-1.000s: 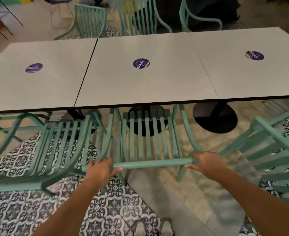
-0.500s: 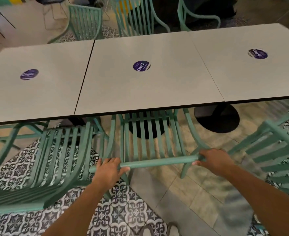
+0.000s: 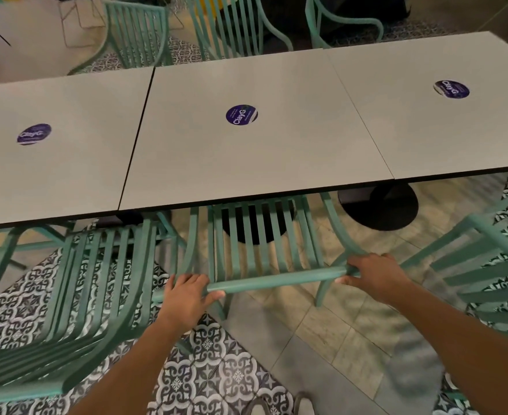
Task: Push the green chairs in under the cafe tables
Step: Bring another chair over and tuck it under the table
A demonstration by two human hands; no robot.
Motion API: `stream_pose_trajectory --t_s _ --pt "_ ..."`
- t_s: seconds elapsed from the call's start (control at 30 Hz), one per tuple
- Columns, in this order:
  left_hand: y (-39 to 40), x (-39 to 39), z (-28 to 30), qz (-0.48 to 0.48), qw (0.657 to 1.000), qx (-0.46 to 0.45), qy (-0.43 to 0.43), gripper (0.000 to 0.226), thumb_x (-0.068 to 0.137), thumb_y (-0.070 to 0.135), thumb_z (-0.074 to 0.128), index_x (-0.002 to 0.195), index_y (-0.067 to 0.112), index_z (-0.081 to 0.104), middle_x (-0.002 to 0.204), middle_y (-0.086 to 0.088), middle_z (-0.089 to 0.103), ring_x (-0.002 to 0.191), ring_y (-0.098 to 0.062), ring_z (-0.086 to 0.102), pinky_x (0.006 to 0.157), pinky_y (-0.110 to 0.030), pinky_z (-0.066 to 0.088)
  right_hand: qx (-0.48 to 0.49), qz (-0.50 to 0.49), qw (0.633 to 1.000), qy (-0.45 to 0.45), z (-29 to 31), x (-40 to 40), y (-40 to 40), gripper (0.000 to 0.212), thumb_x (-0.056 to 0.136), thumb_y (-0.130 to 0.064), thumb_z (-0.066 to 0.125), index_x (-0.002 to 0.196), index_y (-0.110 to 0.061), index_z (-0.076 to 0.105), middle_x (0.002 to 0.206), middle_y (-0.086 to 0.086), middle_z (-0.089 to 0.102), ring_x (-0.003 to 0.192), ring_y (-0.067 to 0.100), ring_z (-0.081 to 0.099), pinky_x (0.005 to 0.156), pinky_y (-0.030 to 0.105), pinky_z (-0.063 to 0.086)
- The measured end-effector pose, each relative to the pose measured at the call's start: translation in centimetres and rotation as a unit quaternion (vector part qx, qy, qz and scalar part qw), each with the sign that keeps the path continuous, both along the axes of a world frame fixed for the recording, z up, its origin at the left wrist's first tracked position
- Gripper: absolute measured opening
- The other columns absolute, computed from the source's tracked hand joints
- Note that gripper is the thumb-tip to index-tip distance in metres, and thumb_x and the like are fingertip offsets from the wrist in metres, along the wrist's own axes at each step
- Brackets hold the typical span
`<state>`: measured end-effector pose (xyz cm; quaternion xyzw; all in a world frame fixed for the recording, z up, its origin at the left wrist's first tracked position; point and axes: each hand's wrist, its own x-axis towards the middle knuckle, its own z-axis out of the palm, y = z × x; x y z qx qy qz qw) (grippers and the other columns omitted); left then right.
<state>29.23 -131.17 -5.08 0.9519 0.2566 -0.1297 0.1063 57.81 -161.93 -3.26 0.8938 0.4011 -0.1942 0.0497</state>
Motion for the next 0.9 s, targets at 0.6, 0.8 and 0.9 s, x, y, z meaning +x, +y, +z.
stream_pose_trajectory --t_s 0.6,0.8,0.9 --pt "-0.3 0.1 0.7 0.007 1.000 -0.019 0.003 0.063 0.085 0.073 0.019 0.115 0.028 0.053 0.118 0.011 0.058 0.119 -0.016 0.044 0.114 -0.047 0.017 -0.006 0.001 1.000 -0.001 -0.2 -0.1 0.0 0.047 0.076 -0.081 0.029 0.091 -0.040 0.047 0.076 -0.016 0.052 0.079 0.006 0.051 0.089 0.032 0.034" --pt "-0.1 0.1 0.3 0.009 1.000 -0.021 0.014 0.063 0.084 0.075 0.017 0.113 0.031 0.052 0.113 0.013 0.058 0.112 -0.013 0.046 0.112 -0.045 0.023 -0.011 -0.014 1.000 0.010 -0.2 -0.5 -0.1 0.077 0.060 -0.087 0.002 0.100 -0.040 0.047 0.095 -0.015 0.057 0.094 0.009 0.052 0.100 0.036 0.031" --pt "0.1 0.1 0.1 0.008 1.000 -0.020 0.016 0.069 0.081 0.078 0.013 0.115 0.032 0.051 0.113 0.014 0.058 0.112 -0.013 0.048 0.111 -0.044 0.025 -0.016 -0.004 0.999 -0.029 -0.1 -1.2 -0.3 0.085 0.067 -0.081 -0.002 0.117 -0.034 0.047 0.117 -0.013 0.054 0.113 0.014 0.048 0.105 0.039 0.028"
